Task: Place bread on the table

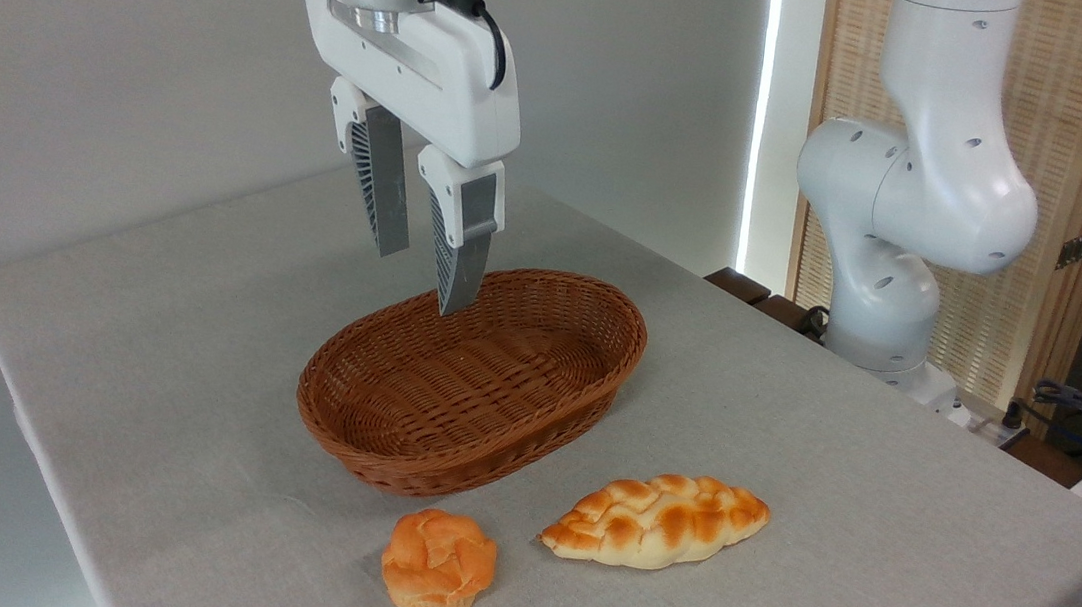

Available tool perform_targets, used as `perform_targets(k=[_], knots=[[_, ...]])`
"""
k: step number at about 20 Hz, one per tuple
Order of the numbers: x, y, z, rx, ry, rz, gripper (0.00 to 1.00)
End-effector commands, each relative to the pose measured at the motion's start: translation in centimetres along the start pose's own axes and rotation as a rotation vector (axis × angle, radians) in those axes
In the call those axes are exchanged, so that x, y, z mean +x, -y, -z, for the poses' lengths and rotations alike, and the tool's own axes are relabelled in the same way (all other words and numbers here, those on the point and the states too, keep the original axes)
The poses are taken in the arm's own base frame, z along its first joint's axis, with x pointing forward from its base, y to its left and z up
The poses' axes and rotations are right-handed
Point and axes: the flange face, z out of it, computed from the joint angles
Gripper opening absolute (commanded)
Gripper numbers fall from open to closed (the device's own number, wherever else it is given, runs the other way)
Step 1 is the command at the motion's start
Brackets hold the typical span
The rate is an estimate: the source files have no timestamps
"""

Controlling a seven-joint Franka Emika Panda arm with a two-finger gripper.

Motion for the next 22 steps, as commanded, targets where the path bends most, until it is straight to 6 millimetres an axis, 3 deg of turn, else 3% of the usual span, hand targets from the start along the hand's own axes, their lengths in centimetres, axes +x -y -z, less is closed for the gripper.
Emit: perform_targets(k=[1, 22], knots=[[0.56, 0.13, 0.42, 0.015, 0.005, 0.009, 1.00], [0.08, 0.27, 0.70, 0.059, 0.048, 0.018, 1.00]])
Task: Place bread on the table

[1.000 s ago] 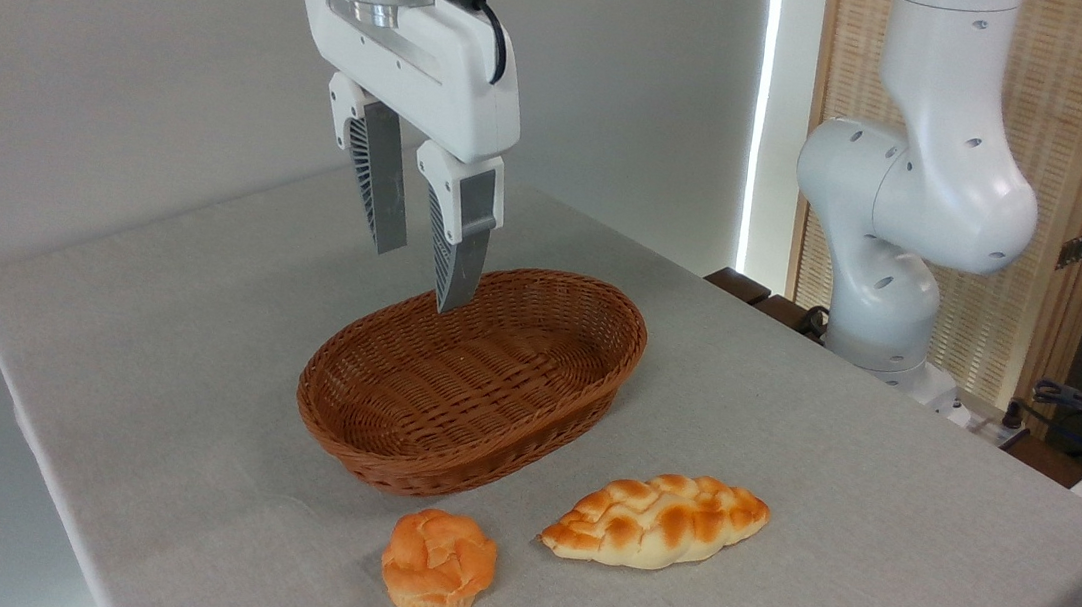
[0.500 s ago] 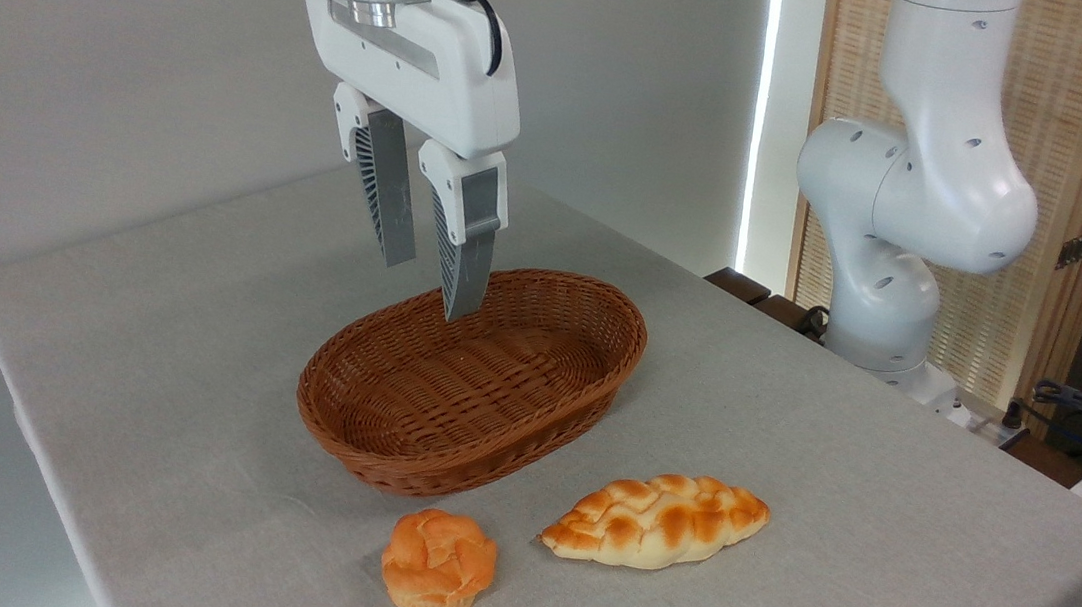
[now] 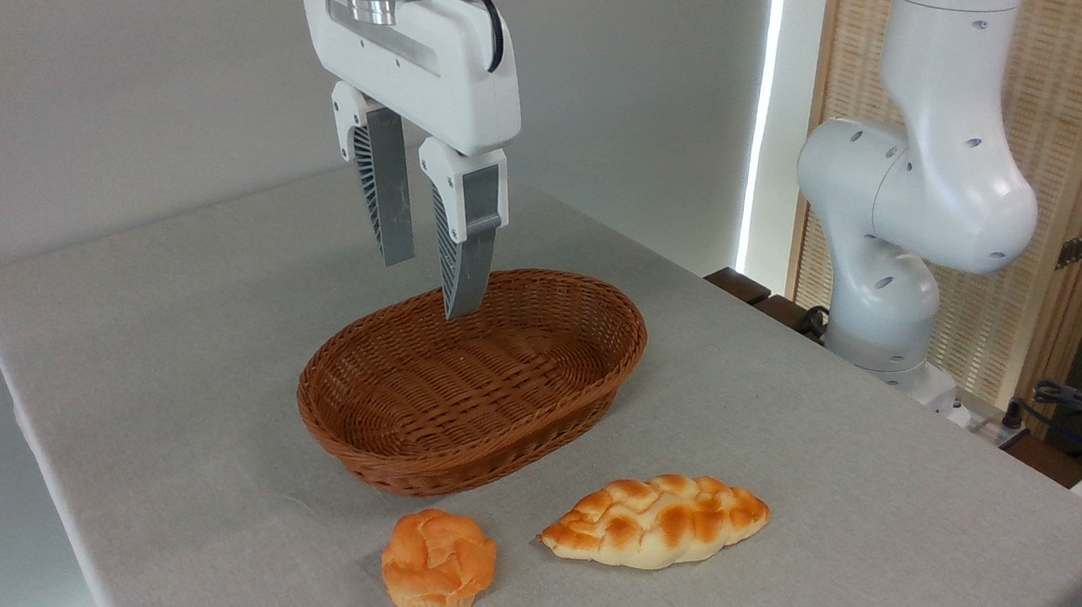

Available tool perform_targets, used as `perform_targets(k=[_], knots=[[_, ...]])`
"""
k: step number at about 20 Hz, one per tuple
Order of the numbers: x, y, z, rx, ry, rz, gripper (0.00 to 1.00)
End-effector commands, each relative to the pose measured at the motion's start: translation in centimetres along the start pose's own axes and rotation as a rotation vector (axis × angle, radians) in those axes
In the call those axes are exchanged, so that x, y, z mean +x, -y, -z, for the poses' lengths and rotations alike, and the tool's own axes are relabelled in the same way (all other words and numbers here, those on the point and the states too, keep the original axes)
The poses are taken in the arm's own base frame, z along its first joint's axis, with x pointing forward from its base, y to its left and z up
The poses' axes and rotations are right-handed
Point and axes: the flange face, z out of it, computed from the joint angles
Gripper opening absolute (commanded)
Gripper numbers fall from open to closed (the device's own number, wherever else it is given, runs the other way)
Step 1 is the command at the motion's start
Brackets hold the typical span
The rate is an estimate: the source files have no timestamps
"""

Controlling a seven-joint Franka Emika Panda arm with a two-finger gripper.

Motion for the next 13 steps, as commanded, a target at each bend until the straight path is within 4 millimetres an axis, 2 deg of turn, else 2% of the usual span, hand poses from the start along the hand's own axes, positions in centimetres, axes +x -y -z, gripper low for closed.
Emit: perform_targets(k=[1, 13], knots=[[-0.09, 0.36, 0.48, 0.003, 0.001, 0.017, 1.00], [-0.15, 0.12, 0.62, -0.036, -0.009, 0.023, 1.00]])
